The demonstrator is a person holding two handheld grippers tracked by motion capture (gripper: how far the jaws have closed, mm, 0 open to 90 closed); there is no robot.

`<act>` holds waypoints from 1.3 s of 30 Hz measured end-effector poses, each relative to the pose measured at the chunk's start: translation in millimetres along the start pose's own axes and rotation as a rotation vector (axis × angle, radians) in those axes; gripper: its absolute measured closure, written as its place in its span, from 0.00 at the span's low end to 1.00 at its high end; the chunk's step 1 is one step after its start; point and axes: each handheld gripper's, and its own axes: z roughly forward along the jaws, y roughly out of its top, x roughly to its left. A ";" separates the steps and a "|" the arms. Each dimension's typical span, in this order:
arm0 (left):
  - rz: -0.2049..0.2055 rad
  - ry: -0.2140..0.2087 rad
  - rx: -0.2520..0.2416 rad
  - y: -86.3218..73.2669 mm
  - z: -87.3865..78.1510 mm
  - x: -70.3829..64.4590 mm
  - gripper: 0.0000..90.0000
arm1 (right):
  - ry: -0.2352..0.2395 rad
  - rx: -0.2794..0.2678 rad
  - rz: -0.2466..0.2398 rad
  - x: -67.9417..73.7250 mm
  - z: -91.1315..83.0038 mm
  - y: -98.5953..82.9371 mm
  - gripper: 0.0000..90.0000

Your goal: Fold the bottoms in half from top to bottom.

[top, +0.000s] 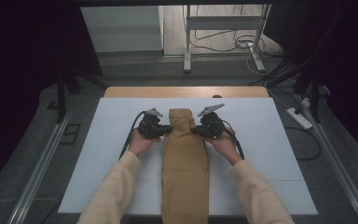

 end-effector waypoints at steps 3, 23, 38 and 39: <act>0.007 0.001 -0.004 2.7 -2.1 -0.8 0.94 | -0.010 -0.002 -0.011 0.2 -4.1 2.8 0.93; 0.028 0.009 -0.030 20.7 -9.9 -0.8 0.94 | -0.043 -0.029 -0.010 -4.2 -12.0 9.6 0.93; 0.062 0.015 -0.045 21.8 -9.4 -8.4 0.94 | -0.084 -0.062 -0.026 -3.0 -17.0 5.2 0.93; 0.062 0.014 -0.045 21.5 -9.5 -8.7 0.94 | -0.082 -0.064 -0.024 -2.4 -17.0 4.1 0.93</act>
